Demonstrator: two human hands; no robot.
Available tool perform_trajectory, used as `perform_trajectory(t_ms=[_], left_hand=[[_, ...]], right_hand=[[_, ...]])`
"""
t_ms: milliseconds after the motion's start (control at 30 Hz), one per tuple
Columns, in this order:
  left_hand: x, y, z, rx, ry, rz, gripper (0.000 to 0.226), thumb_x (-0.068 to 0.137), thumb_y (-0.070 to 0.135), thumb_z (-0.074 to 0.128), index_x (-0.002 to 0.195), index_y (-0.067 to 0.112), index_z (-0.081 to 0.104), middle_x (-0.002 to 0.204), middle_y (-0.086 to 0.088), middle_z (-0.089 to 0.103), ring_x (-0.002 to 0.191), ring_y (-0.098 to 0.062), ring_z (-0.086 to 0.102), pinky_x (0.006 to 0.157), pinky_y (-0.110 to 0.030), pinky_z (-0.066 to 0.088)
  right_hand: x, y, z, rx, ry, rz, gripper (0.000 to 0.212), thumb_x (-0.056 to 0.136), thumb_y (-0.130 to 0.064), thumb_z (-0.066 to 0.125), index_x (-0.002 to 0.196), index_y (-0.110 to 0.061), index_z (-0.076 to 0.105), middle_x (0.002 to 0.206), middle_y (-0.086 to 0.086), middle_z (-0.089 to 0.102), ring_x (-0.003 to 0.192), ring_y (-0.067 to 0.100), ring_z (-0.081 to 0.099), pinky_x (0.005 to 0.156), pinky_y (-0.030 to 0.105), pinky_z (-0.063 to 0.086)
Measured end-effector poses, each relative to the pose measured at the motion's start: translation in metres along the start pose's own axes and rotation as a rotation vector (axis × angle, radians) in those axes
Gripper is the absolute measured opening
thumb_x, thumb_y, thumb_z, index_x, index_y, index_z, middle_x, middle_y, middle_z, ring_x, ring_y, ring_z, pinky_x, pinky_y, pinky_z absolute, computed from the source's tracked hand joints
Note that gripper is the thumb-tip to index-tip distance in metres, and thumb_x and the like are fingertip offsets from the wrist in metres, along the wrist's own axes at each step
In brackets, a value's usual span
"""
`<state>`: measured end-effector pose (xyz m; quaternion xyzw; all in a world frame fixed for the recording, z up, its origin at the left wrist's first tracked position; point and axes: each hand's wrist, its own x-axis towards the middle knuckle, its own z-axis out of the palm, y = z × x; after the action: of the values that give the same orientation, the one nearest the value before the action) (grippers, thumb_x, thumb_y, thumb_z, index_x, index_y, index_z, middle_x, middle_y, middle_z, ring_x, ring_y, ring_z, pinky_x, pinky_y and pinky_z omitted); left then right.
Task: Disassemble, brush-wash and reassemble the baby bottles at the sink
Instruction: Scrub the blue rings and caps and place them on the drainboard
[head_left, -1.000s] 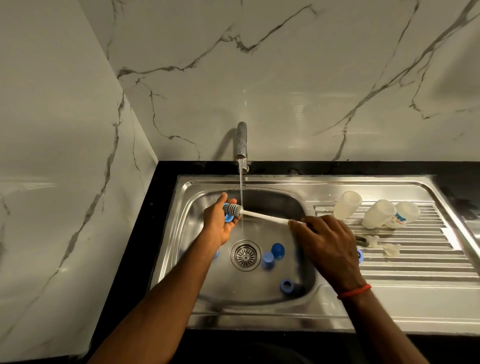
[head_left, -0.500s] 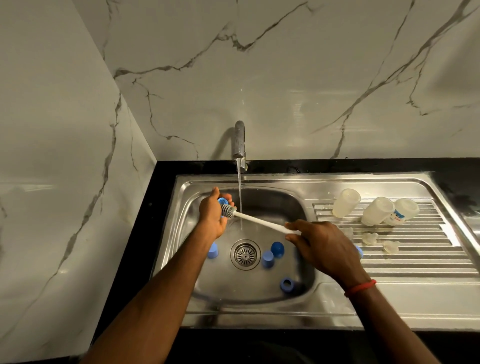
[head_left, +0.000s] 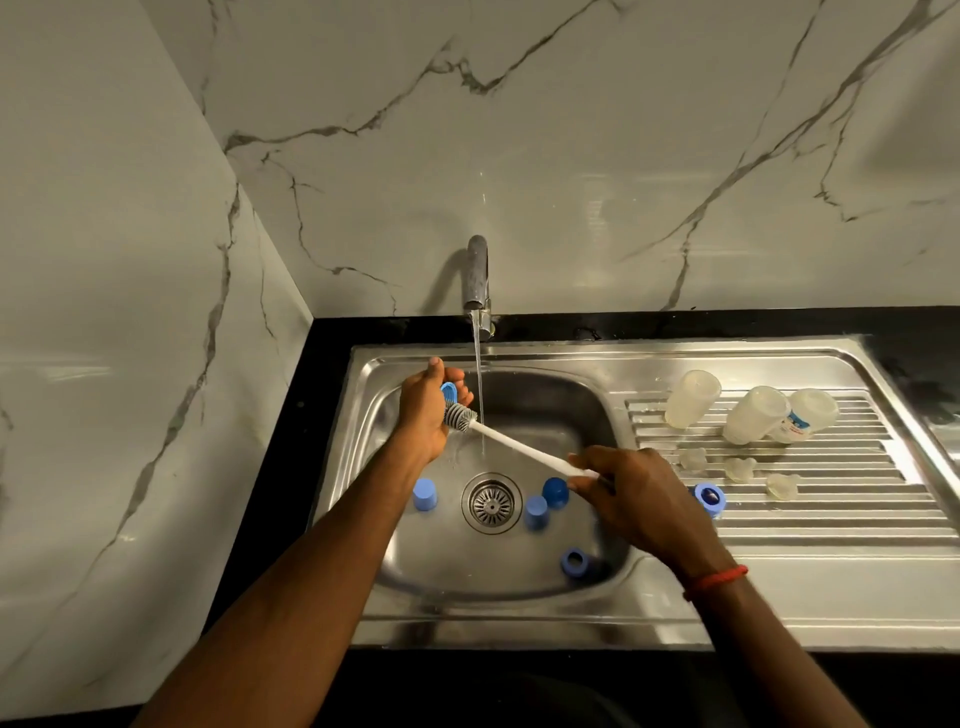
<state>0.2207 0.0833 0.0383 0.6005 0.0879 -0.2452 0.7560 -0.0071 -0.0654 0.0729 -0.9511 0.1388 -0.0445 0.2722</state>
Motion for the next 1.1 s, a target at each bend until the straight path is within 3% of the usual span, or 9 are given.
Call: perform_trajectory(t_ms=[233,367,433,600,700,767,900,1000,1100], left_hand=[[-0.003,0.003,0.005,0.012,-0.087,0.007,0.038,0.106,0.030,0.047,0.079,0.008,0.062,0.070,0.000,0.068,0.067,-0.016,0.061,0.071,-0.035,0.052],[0.001,0.012,0.005,-0.047,-0.104,0.088,0.031,0.105,0.027,0.048,0.086,0.006,0.061,0.072,-0.003,0.063,0.064,-0.015,0.062,0.067,-0.033,0.057],[0.004,0.016,0.001,-0.008,-0.139,0.144,0.028,0.106,0.023,0.048,0.088,0.006,0.062,0.069,-0.003,0.062,0.060,-0.015,0.061,0.065,-0.032,0.057],[0.001,0.002,-0.008,0.075,-0.178,0.082,0.029,0.106,0.020,0.047,0.090,0.004,0.065,0.070,-0.004,0.068,0.063,-0.018,0.066,0.075,-0.036,0.058],[0.000,-0.005,-0.011,0.048,-0.174,-0.011,0.030,0.103,0.025,0.053,0.088,0.003,0.066,0.073,-0.010,0.071,0.070,-0.025,0.071,0.081,-0.042,0.059],[0.000,-0.006,-0.014,0.029,-0.157,-0.035,0.033,0.102,0.029,0.055,0.086,0.003,0.067,0.075,-0.011,0.072,0.077,-0.029,0.073,0.081,-0.043,0.060],[0.000,0.000,-0.019,-0.080,-0.181,-0.007,0.040,0.104,0.031,0.049,0.083,0.001,0.064,0.074,-0.015,0.070,0.084,-0.034,0.073,0.077,-0.045,0.061],[0.000,0.003,-0.021,-0.151,-0.188,0.007,0.036,0.105,0.030,0.046,0.090,0.003,0.063,0.080,-0.018,0.071,0.087,-0.037,0.073,0.079,-0.048,0.060],[-0.007,0.002,-0.018,-0.279,-0.167,0.017,0.013,0.104,0.019,0.047,0.099,0.012,0.057,0.084,-0.021,0.070,0.086,-0.039,0.073,0.079,-0.051,0.060]], right_hand=[[0.002,0.007,0.001,0.080,0.182,0.088,0.018,0.091,-0.032,0.070,0.107,-0.023,0.072,0.073,-0.004,0.068,0.061,0.008,0.059,0.057,0.018,0.044],[-0.002,0.003,0.027,0.101,0.167,0.077,0.015,0.093,-0.030,0.069,0.107,-0.027,0.069,0.062,-0.016,0.051,0.054,0.001,0.051,0.053,0.017,0.040],[-0.001,0.003,0.031,0.089,0.150,0.031,0.018,0.093,-0.032,0.068,0.111,-0.028,0.067,0.065,-0.015,0.053,0.054,0.003,0.049,0.054,0.022,0.043],[0.013,0.009,0.020,-0.339,0.265,-0.096,0.026,0.093,-0.044,0.064,0.116,-0.032,0.061,0.081,0.002,0.063,0.064,0.019,0.059,0.051,0.027,0.045],[0.021,0.006,0.014,-0.515,0.362,-0.166,0.028,0.091,-0.042,0.066,0.114,-0.027,0.063,0.092,0.006,0.064,0.081,0.024,0.062,0.063,0.033,0.047],[0.026,0.004,0.012,-0.540,0.379,-0.213,0.025,0.093,-0.041,0.064,0.111,-0.024,0.064,0.090,0.005,0.064,0.081,0.024,0.062,0.065,0.033,0.046],[0.025,0.004,0.008,-0.390,0.230,-0.273,0.030,0.100,-0.043,0.050,0.103,-0.018,0.066,0.068,0.003,0.062,0.054,0.020,0.058,0.048,0.025,0.039],[0.021,0.003,0.007,-0.159,0.034,-0.206,0.035,0.103,-0.043,0.043,0.099,-0.018,0.068,0.072,0.001,0.065,0.060,0.016,0.060,0.057,0.027,0.047],[0.015,0.001,0.009,-0.026,-0.027,-0.115,0.035,0.103,-0.044,0.045,0.101,-0.018,0.069,0.073,0.001,0.065,0.061,0.015,0.060,0.063,0.034,0.055]])
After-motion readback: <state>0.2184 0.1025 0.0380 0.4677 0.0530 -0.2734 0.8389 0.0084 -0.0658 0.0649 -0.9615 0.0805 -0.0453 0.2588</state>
